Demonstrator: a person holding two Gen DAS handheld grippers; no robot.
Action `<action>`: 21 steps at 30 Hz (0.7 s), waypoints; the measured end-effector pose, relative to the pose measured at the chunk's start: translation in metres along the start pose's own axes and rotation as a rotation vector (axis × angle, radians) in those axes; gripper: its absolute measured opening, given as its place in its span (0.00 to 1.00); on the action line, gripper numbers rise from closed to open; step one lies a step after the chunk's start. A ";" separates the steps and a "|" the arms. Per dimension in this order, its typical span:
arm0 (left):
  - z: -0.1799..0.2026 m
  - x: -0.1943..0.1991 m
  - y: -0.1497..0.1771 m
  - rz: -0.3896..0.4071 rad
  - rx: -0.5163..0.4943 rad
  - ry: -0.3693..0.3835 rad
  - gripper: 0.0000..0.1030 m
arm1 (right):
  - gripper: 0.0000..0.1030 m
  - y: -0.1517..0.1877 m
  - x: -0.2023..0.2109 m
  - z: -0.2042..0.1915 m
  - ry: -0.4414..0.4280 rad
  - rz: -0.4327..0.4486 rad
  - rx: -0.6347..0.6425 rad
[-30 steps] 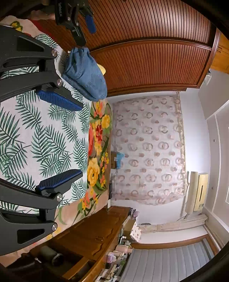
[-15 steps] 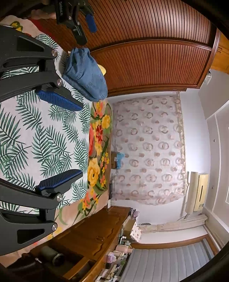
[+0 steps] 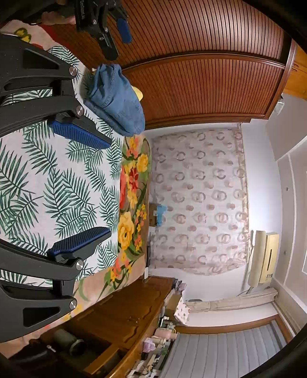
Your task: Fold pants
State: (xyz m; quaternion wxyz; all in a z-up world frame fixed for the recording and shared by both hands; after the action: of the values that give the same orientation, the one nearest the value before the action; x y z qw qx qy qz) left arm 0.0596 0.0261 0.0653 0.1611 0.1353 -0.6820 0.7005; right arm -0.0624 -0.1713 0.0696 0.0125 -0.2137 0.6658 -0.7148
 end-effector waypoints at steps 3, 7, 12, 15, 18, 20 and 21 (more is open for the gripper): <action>0.000 0.001 0.000 0.003 -0.001 0.000 0.99 | 0.68 0.000 0.000 0.000 -0.001 0.000 0.000; 0.000 0.000 0.000 0.002 -0.001 0.000 0.99 | 0.68 0.001 0.000 -0.001 -0.003 0.001 0.000; 0.000 0.001 0.001 0.003 -0.001 0.000 0.99 | 0.68 0.000 0.000 -0.001 -0.004 0.002 0.001; 0.001 0.000 0.001 0.003 -0.001 0.000 0.99 | 0.68 0.000 0.000 -0.001 -0.005 0.002 0.001; 0.000 0.000 0.001 0.003 -0.002 0.000 0.99 | 0.68 0.000 -0.001 0.000 -0.005 0.001 0.001; 0.001 0.000 0.001 0.002 -0.002 0.000 0.99 | 0.68 0.000 0.000 -0.001 -0.004 0.002 0.003; 0.001 0.000 0.001 0.003 -0.002 0.000 0.99 | 0.68 0.000 0.000 -0.002 -0.004 0.003 0.002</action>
State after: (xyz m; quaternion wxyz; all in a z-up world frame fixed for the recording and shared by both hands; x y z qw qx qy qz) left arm 0.0586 0.0255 0.0644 0.1604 0.1341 -0.6829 0.7000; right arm -0.0628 -0.1698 0.0694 0.0150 -0.2139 0.6656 -0.7149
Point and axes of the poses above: each gripper's, at about its wrist camera, not at the fingertips, and x roughly against the way its jaws point, z to its right, y to its underside, the point moved 1 cm from there along -x, roughly the way its jaws point, and after that the axes turned 1 degree about x, right-handed, at the moved point
